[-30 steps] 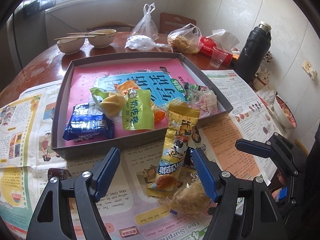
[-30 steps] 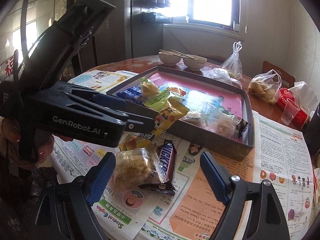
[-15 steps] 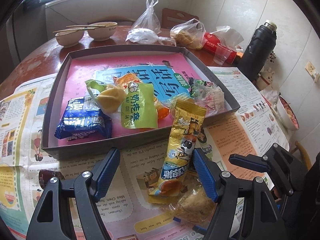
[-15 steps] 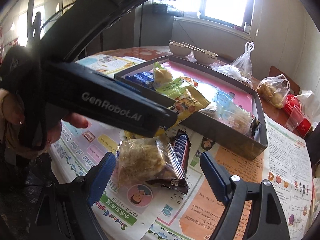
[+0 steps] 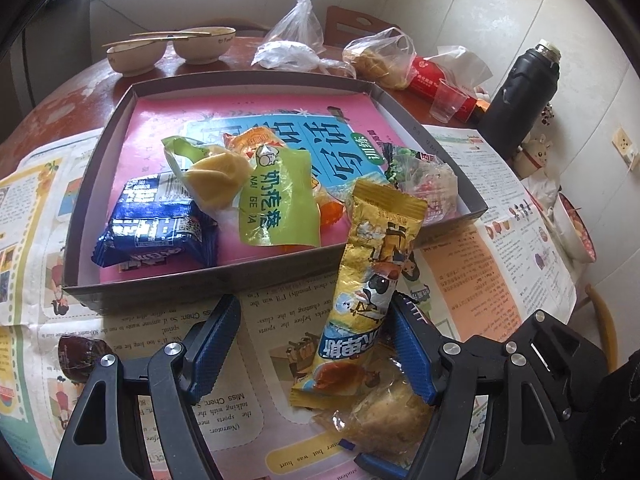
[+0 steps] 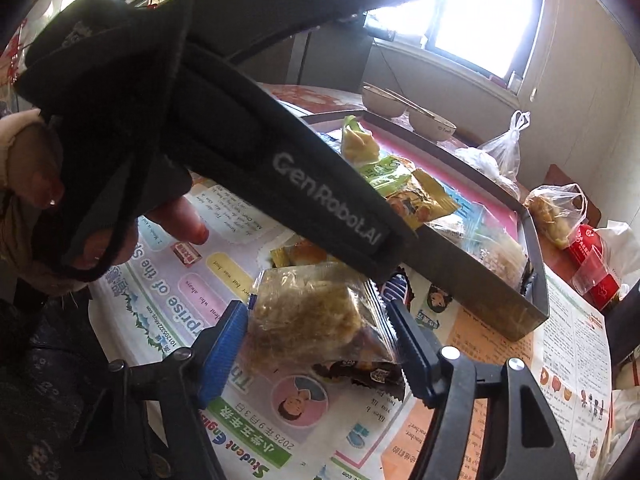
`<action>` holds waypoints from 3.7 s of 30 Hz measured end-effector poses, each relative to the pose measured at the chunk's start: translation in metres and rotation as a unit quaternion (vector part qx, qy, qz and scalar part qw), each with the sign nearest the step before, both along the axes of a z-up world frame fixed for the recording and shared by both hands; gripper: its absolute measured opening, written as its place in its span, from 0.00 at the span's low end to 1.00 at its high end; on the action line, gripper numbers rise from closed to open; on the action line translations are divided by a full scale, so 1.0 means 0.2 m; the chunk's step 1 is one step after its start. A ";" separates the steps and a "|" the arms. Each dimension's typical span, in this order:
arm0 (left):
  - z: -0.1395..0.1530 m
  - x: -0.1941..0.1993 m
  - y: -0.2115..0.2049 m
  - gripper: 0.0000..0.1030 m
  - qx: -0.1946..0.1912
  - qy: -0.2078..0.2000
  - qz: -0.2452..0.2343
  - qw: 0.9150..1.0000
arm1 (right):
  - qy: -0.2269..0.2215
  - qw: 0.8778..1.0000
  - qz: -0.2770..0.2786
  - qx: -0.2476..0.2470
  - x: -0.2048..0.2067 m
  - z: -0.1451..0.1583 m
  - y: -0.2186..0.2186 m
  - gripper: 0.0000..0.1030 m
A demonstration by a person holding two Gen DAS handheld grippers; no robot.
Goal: Organize snacks
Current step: 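Grasp the clear shredded-snack bag with the right gripper while the left grasps the tall yellow packet, then carry the yellow packet and shredded-snack bag over the tray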
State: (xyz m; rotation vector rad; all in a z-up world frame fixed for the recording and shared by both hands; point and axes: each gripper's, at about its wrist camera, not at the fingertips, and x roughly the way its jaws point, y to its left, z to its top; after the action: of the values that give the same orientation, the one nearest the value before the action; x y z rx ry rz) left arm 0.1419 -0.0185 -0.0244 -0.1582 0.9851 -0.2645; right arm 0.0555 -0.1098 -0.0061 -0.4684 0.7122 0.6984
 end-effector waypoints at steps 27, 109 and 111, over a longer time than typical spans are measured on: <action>0.14 -0.08 0.19 0.22 -0.034 -0.029 0.034 0.998 | 0.017 0.996 -0.054 0.066 0.10 0.03 -0.09 0.52; 0.19 0.30 0.14 0.22 -0.032 -0.051 0.043 0.997 | 0.009 0.981 -0.133 0.139 0.62 0.16 -0.20 0.51; 0.19 0.31 0.14 0.22 -0.029 -0.052 0.043 0.997 | 0.003 0.983 -0.128 0.131 0.62 0.15 -0.18 0.51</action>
State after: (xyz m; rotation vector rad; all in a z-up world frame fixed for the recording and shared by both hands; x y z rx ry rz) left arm 0.2034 0.0096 0.0128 -0.2378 0.8662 -0.2203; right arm 0.1792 -0.1465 0.0236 -0.1302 0.6616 0.5412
